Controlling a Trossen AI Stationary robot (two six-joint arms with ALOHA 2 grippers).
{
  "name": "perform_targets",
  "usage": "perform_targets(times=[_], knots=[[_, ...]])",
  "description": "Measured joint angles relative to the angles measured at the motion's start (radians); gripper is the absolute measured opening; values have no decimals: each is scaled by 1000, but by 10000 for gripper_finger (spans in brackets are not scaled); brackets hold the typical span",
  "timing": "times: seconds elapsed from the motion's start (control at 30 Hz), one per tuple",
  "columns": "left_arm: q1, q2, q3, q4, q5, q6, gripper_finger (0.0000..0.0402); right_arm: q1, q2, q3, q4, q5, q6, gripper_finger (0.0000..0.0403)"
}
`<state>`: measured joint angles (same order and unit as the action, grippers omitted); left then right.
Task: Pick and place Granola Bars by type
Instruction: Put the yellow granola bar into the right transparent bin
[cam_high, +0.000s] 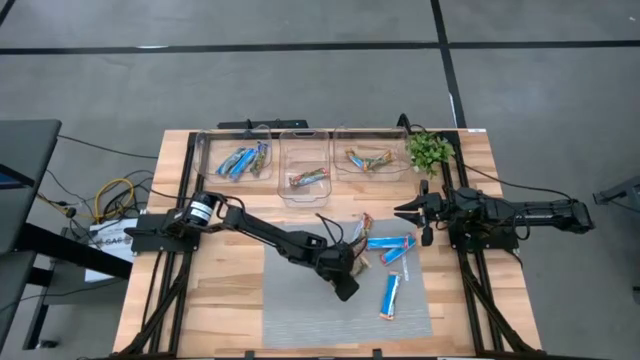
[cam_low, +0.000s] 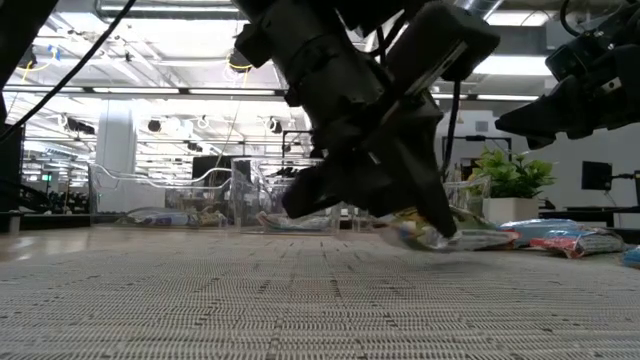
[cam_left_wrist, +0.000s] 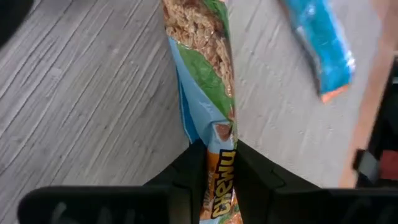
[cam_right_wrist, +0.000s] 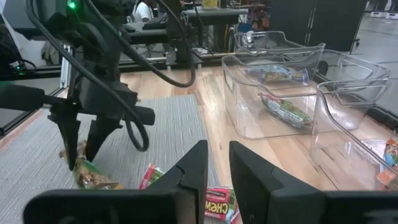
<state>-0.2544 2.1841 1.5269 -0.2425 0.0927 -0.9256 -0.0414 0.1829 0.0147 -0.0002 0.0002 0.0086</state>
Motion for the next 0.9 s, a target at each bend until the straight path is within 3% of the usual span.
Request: perform_targets(times=[0.2, 0.63, 0.9], knots=[[2, -8, 0, 79, 42, 39, 64, 0, 0, 0, 0, 0, 0, 59], [79, -128, 3, 239, 0, 137, 64, 0, 0, 0, 0, 0, 0, 59], [148, -184, 3, 446, 6, 135, 64, 0, 0, 0, 0, 0, 0, 59]])
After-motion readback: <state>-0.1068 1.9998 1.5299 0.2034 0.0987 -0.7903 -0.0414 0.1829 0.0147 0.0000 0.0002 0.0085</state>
